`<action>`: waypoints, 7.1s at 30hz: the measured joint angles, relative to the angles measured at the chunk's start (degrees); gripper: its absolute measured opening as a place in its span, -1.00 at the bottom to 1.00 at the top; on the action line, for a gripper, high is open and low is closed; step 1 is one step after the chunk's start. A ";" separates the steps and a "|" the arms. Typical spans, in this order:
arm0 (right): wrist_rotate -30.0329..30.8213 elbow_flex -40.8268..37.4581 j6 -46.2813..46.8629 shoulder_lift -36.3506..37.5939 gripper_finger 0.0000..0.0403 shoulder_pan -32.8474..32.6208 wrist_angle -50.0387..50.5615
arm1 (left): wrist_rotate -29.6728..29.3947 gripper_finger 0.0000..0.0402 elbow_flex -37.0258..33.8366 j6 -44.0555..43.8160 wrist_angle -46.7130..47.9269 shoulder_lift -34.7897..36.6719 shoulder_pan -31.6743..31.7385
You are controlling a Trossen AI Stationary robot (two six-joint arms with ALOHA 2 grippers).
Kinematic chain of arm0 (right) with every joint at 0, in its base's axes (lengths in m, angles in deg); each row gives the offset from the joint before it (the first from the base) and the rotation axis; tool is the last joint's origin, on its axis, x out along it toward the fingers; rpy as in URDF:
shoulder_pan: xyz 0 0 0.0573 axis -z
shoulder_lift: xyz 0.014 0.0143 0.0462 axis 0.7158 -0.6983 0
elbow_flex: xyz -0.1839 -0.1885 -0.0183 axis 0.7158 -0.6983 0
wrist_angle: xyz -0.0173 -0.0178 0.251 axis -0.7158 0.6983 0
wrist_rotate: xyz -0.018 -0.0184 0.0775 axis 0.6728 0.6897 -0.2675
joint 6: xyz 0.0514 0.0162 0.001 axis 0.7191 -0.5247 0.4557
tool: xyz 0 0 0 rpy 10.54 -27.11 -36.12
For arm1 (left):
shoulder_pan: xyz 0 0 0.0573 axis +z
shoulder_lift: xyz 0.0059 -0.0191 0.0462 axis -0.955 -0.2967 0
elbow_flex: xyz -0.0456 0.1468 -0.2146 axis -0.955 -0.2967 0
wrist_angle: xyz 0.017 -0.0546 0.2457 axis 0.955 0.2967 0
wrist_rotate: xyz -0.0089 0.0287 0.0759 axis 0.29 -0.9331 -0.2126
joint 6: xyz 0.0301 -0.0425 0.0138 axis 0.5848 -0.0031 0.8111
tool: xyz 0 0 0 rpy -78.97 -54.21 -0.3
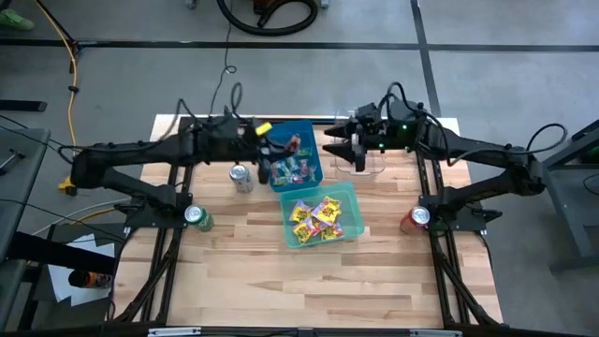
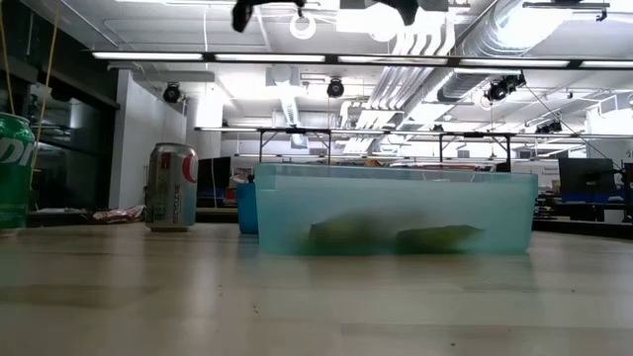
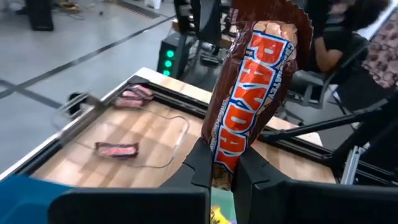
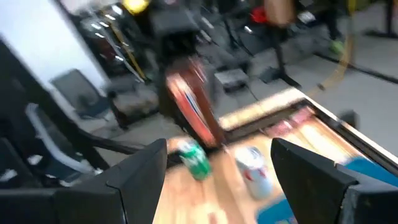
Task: Sort candy
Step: Put the brown candy into the transparent bin
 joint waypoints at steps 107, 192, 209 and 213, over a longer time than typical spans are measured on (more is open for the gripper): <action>6.23 -23.26 13.51 1.49 0.38 22.94 7.81 | -19.63 0.16 -6.27 -14.88 52.36 -4.60 42.36; 6.79 -9.45 -8.41 -0.83 0.38 -8.10 -12.93 | 13.38 -1.00 -17.68 -5.03 -31.46 -2.03 0.54; 6.15 -6.93 -0.11 -8.09 0.38 -7.85 -17.57 | 13.36 -1.00 -17.68 0.43 -32.10 -1.79 -1.02; 5.04 -6.95 1.46 -9.38 0.37 -7.87 -19.81 | 13.13 -1.00 -17.68 0.91 -31.76 -1.79 -1.01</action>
